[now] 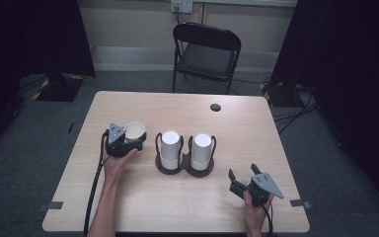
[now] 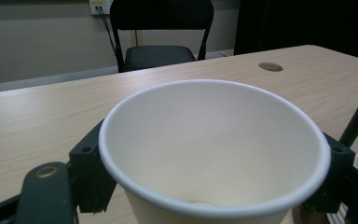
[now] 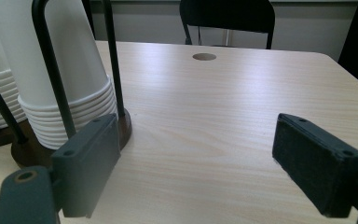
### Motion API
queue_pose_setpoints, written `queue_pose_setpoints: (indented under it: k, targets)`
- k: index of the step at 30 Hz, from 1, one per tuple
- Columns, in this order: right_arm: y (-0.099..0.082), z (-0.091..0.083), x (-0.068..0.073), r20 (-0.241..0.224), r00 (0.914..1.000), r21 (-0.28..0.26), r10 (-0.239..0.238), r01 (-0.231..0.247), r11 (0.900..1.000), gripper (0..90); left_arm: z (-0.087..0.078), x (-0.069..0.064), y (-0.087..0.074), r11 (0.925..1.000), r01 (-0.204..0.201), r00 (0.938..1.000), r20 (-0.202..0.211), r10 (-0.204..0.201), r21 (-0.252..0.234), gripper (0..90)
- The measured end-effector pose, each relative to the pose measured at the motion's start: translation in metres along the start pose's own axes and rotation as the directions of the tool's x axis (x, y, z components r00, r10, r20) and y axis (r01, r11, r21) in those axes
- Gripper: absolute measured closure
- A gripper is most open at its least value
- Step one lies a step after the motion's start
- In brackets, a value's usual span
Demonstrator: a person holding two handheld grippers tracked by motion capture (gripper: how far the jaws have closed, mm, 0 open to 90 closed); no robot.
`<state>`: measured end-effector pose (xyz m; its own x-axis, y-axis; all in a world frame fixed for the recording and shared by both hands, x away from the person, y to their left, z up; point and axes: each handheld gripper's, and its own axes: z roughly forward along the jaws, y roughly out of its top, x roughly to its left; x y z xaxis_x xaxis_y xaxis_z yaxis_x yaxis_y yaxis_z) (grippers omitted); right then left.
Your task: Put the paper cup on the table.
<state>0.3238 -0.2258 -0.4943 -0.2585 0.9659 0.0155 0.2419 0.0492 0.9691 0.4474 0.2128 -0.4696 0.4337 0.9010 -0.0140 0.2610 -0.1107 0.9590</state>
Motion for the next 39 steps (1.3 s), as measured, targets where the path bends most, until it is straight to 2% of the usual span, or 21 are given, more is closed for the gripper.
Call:
queue_pose_setpoints:
  k: [4, 7, 8, 9, 13, 17, 19, 24, 27, 30, 33, 35, 37, 39]
  targets:
    - [0.0, 0.0, 0.0, -0.001, 1.0, 0.0, 0.0, 0.0, 1.0, 14.6, 0.004, -0.002, -0.005, 0.9997, 0.009, 1.0, 0.002, -0.009, 0.023, 20.9]
    - [0.0, 0.0, 0.0, 0.002, 1.0, -0.002, 0.001, -0.001, 1.0, 15.3, 0.007, -0.004, -0.009, 0.9986, -0.005, 0.9999, 0.015, 0.004, 0.053, 21.0]
    - [0.0, 0.0, 0.0, 0.002, 1.0, -0.003, 0.001, -0.001, 1.0, 15.3, 0.008, -0.005, -0.01, 0.9988, 0.01, 0.9999, 0.013, -0.011, 0.049, 21.0]
    - [0.0, 0.0, 0.0, 0.002, 1.0, -0.003, 0.001, -0.001, 1.0, 15.3, 0.008, -0.004, -0.011, 0.9981, 0.008, 0.9997, 0.02, -0.009, 0.061, 21.0]
    - [0.0, 0.0, 0.0, 0.001, 1.0, -0.004, 0.003, -0.003, 1.0, 15.4, 0.01, -0.007, -0.012, 0.9978, -0.01, 0.9997, 0.022, 0.008, 0.066, 21.2]
    - [0.0, 0.0, -0.001, -0.003, 1.0, -0.001, 0.004, -0.004, 1.0, 15.4, 0.009, -0.009, -0.013, 0.9981, 0.002, 0.9996, 0.028, -0.004, 0.061, 21.0]
    - [0.0, 0.0, -0.001, -0.004, 1.0, 0.001, 0.007, -0.007, 1.0, 15.4, 0.01, -0.011, -0.015, 0.998, -0.018, 0.9998, 0.014, 0.017, 0.06, 20.9]
    - [0.0, 0.0, -0.001, -0.003, 1.0, 0.0, 0.008, -0.008, 1.0, 15.4, 0.009, -0.01, -0.019, 0.9968, -0.002, 1.0, 0.004, 0.001, 0.079, 20.6]
    - [0.0, 0.0, -0.001, -0.003, 1.0, 0.0, 0.008, -0.008, 1.0, 15.4, 0.009, -0.009, -0.02, 0.9956, -0.017, 0.9998, -0.004, 0.017, 0.092, 18.1]
    - [0.0, 0.0, -0.001, -0.003, 0.9999, -0.002, 0.01, -0.01, 1.0, 15.4, 0.007, -0.009, -0.021, 0.9953, -0.006, 0.9998, -0.016, 0.008, 0.097, 16.5]
    - [0.0, 0.0, -0.001, -0.004, 0.9999, -0.002, 0.009, -0.009, 1.0, 15.4, 0.006, -0.009, -0.021, 0.9948, 0.021, 0.9996, -0.022, -0.019, 0.099, 16.0]
    - [0.0, 0.0, -0.001, -0.005, 0.9999, -0.001, 0.01, -0.01, 0.9999, 15.5, 0.004, -0.01, -0.02, 0.9934, 0.001, 0.9997, -0.024, 0.002, 0.114, 15.9]
    - [0.0, 0.0, -0.001, -0.003, 0.9999, 0.002, 0.012, -0.012, 0.9999, 15.5, 0.002, -0.012, -0.021, 0.994, -0.014, 0.9995, -0.026, 0.017, 0.108, 15.6]
    - [0.0, 0.0, -0.001, -0.002, 0.9999, -0.002, 0.013, -0.013, 0.9999, 15.5, -0.001, -0.011, -0.023, 0.9928, -0.009, 0.9991, -0.039, 0.014, 0.119, 15.6]
